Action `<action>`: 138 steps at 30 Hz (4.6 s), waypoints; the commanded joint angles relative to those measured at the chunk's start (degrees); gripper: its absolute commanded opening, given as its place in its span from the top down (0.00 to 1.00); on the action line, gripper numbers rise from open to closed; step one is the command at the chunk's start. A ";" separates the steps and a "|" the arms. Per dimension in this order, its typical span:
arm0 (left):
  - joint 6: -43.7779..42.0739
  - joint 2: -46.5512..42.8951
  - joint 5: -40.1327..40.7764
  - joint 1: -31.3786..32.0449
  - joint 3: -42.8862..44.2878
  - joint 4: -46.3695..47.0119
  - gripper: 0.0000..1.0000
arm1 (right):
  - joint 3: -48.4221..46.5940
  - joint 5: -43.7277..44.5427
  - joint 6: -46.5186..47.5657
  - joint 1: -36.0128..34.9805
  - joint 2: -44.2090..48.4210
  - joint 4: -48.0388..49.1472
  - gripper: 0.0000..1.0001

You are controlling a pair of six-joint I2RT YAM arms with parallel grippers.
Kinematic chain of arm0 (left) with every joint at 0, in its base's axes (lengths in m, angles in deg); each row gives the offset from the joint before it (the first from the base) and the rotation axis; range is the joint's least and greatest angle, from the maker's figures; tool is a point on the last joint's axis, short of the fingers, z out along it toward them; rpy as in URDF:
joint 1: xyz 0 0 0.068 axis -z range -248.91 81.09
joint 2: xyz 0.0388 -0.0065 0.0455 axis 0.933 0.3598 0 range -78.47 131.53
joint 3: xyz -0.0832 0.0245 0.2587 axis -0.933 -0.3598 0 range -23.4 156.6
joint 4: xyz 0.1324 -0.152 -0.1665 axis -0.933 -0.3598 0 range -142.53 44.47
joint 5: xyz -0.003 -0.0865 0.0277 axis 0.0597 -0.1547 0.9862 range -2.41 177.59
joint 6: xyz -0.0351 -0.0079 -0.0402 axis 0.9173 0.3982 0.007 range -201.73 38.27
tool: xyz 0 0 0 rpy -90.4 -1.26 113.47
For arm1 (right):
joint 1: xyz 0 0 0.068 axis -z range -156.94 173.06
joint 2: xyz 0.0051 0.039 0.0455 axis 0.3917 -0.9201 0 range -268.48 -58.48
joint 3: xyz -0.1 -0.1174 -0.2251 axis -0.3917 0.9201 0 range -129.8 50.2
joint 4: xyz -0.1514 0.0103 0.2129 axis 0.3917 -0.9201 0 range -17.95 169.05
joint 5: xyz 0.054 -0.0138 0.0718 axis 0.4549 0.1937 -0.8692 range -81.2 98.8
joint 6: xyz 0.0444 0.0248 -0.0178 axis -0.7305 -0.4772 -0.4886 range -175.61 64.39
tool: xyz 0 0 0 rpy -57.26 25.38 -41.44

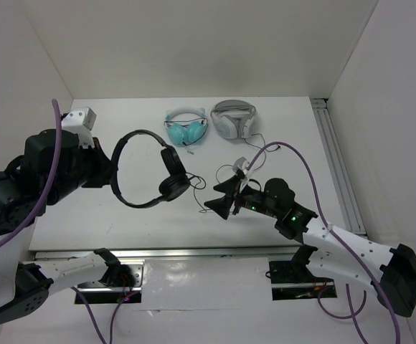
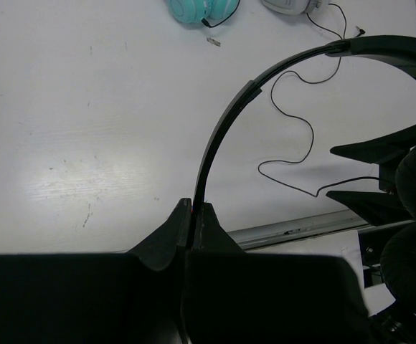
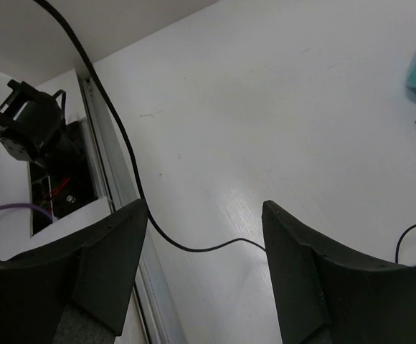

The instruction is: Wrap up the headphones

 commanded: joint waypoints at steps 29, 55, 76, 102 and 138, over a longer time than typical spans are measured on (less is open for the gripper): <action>2.36 1.06 -0.92 -0.28 3.36 5.55 1.00 | 4.19 -1.21 -1.76 -0.19 -7.03 12.97 1.00; -9.59 5.45 -19.10 7.61 -42.26 26.11 1.00 | -36.25 26.13 10.46 -2.03 -0.34 -34.24 1.00; -10.47 1.06 -16.73 20.73 -30.58 25.85 1.00 | -25.52 41.96 6.24 -11.27 -13.44 -27.64 1.00; 5.16 -7.47 3.47 20.73 -21.88 26.55 1.00 | -8.03 6.53 -1.84 -8.19 -26.61 20.14 0.99; 7.31 7.56 13.95 3.95 6.78 4.30 1.00 | 0.57 7.30 -16.08 -5.99 -54.24 57.36 1.00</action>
